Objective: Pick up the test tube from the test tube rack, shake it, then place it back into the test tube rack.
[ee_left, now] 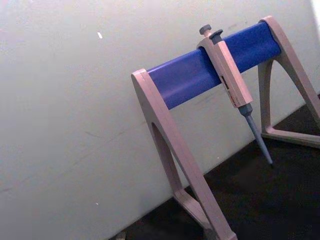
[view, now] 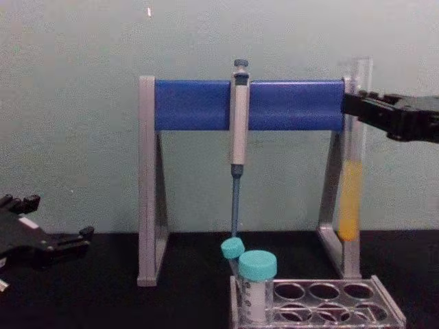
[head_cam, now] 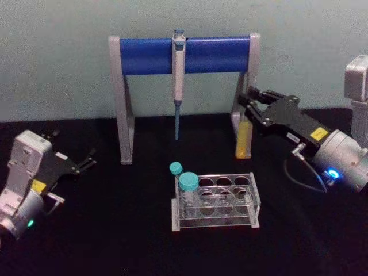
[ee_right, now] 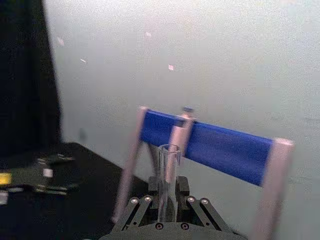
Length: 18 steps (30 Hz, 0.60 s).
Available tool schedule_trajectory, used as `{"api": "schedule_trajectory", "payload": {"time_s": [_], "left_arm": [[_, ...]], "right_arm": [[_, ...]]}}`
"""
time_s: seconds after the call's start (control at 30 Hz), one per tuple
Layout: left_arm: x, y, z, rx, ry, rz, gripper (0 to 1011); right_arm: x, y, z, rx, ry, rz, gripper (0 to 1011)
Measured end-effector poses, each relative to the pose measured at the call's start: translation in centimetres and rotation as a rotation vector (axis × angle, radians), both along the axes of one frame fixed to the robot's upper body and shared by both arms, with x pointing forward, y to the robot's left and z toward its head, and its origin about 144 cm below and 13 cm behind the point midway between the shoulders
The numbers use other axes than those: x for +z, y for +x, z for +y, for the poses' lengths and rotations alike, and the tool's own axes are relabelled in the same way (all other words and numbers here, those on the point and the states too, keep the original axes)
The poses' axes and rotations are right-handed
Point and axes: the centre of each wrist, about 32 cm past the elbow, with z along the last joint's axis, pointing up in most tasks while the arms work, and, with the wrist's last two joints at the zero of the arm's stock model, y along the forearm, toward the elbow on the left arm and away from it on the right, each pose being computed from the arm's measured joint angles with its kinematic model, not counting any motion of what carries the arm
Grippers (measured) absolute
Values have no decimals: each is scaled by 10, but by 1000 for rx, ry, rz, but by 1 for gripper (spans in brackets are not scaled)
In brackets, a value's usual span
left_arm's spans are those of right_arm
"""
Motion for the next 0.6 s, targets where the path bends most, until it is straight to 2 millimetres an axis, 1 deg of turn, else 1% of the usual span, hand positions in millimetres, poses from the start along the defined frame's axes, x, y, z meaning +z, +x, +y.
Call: {"api": "schedule_trajectory", "payload": {"time_s": [0.27, 0.4, 0.6], "left_arm": [[0, 0, 0, 0, 0, 0, 1001], [0, 0, 0, 0, 0, 0, 1001], [0, 0, 0, 0, 0, 0, 1001]], "right_arm": [[-3, 5, 3, 153, 66, 25, 229], [0, 2, -3, 217, 68, 47, 229], [6, -6, -13, 239, 39, 76, 229]]}}
